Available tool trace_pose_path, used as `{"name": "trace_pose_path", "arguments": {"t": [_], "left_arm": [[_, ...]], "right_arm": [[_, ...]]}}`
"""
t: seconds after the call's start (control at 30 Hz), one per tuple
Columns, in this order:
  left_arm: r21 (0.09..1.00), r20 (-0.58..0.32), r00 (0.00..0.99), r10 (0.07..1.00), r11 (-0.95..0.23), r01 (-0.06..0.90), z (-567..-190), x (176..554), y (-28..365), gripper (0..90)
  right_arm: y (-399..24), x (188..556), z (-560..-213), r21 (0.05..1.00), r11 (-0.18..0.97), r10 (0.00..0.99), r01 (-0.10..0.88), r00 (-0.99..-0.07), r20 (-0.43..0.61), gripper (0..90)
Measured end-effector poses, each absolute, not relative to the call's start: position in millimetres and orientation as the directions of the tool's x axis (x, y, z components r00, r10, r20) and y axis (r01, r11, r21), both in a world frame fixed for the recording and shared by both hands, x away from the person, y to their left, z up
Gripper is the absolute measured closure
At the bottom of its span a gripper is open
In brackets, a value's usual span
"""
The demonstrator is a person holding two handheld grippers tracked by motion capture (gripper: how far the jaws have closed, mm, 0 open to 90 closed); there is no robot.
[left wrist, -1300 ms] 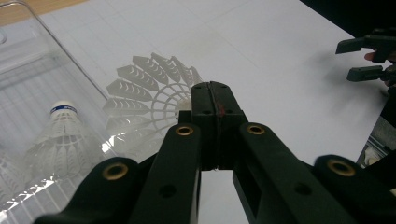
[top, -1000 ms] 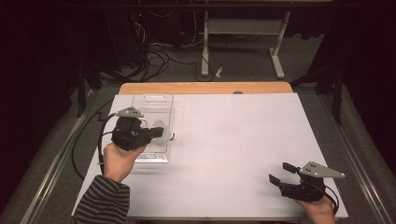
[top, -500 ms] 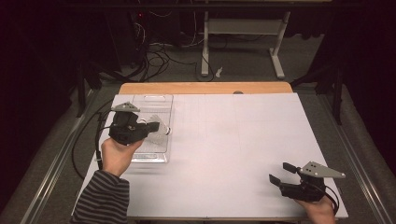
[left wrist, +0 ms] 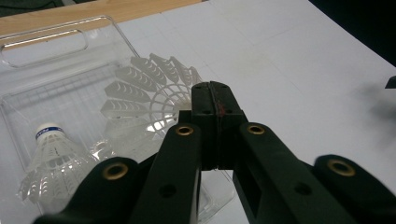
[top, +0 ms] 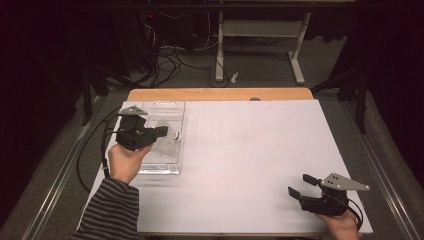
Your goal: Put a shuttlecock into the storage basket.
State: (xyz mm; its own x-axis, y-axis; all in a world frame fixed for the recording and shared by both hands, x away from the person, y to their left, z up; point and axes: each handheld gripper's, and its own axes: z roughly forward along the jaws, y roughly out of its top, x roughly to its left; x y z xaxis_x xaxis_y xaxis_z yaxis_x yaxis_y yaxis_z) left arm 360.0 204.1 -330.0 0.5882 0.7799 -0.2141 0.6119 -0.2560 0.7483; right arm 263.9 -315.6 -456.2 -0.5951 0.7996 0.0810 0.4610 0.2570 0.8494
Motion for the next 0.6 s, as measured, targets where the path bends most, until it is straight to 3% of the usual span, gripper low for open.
{"name": "trace_pose_path", "arguments": {"t": [0.6], "left_arm": [[0.731,-0.193,0.537,0.821,-0.245,0.637,-329.8,382.6,208.0,89.9]], "right_arm": [[-316.0,264.1,-456.2,0.850,0.257,0.799,0.460,-0.595,0.081,26.8]]}}
